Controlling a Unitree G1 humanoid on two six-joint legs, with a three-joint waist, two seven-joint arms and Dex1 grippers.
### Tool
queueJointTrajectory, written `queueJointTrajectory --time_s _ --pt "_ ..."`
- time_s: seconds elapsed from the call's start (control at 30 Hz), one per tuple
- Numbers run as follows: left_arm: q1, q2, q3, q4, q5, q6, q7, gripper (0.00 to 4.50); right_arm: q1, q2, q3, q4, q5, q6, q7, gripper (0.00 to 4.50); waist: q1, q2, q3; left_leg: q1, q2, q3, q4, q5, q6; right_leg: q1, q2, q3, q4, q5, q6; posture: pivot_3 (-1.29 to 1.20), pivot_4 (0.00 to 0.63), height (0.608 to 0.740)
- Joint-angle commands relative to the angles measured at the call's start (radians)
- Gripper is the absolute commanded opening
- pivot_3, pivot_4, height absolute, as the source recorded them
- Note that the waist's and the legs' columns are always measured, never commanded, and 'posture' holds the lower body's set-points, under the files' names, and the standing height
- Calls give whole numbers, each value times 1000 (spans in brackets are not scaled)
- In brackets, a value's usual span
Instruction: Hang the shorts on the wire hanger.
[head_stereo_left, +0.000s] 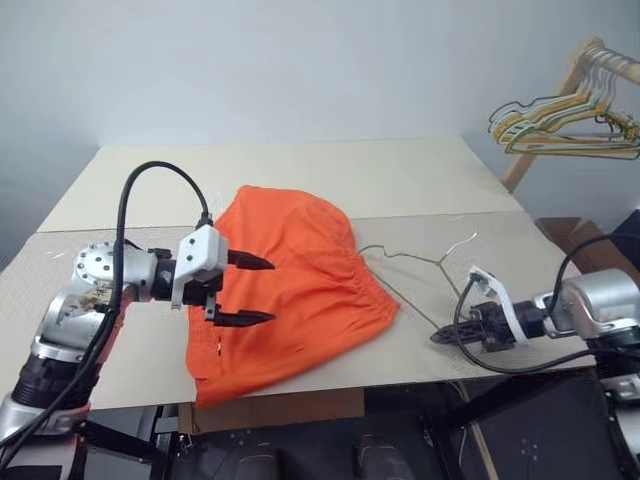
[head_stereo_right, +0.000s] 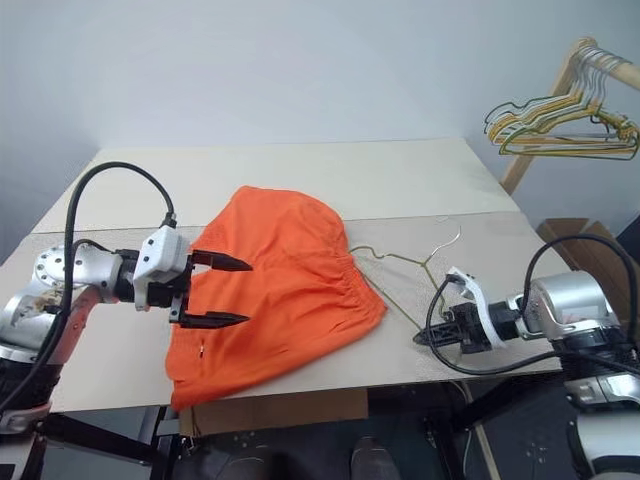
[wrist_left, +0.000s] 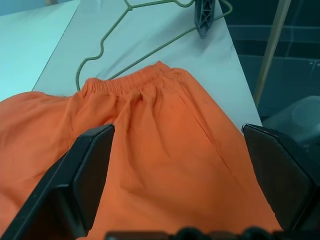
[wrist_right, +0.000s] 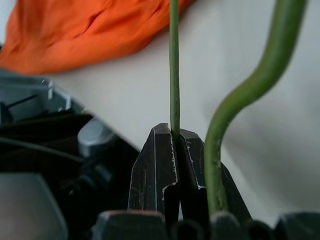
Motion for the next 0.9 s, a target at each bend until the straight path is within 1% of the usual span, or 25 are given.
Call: queueJointTrajectory --time_s 0.03,0.27,0.37,0.43,0.57,0.67,0.7,0.8,0.9 --pt "2 22 30 -41 -20 0 7 4441 11 -33 -4 -54 66 27 34 0 4 0 0 0 0 0 0 0 0 0 0 0 0 -1 2 -9 59 740" --pt "27 42 36 -61 -30 -3 10 4441 159 -142 -73 -227 198 76 57 0 30 0 1 0 0 0 0 0 0 0 0 0 -1 -2 3 0 62 740" --pt "33 46 34 -63 -28 -10 6 4441 198 -172 -97 -278 246 82 58 0 33 0 1 1 1 1 0 0 0 0 0 0 -1 -2 3 0 62 740" --pt "28 42 28 -56 -23 -16 5 4441 177 -143 -95 -255 239 83 18 0 33 0 1 1 1 1 0 0 0 1 1 0 -3 -2 3 -9 56 740" --pt "4 29 6 -40 -7 -32 4 4441 50 -7 -72 -83 173 83 -93 0 22 0 1 2 3 2 0 0 0 2 3 0 -5 -1 3 -14 50 740" --pt "-9 31 -2 -27 -3 -40 -1 4441 -40 96 -61 65 116 52 -164 0 24 0 1 1 3 1 0 0 0 1 3 0 -5 -1 2 -12 47 740" --pt "-10 33 -4 -26 -1 -44 -2 4441 -64 119 -51 107 100 35 -169 0 25 0 1 0 3 1 0 0 0 0 3 0 -5 1 -1 -10 47 740" --pt "-6 36 -6 -30 2 -48 -4 4441 -100 157 -24 161 82 10 -163 0 29 0 1 -2 2 1 0 0 0 0 2 0 -6 3 -3 9 49 740" --pt "8 45 4 -43 2 -46 -2 4441 -93 127 25 110 103 -6 -91 0 34 0 2 -3 1 1 0 0 0 0 1 0 -7 3 -2 18 50 740"
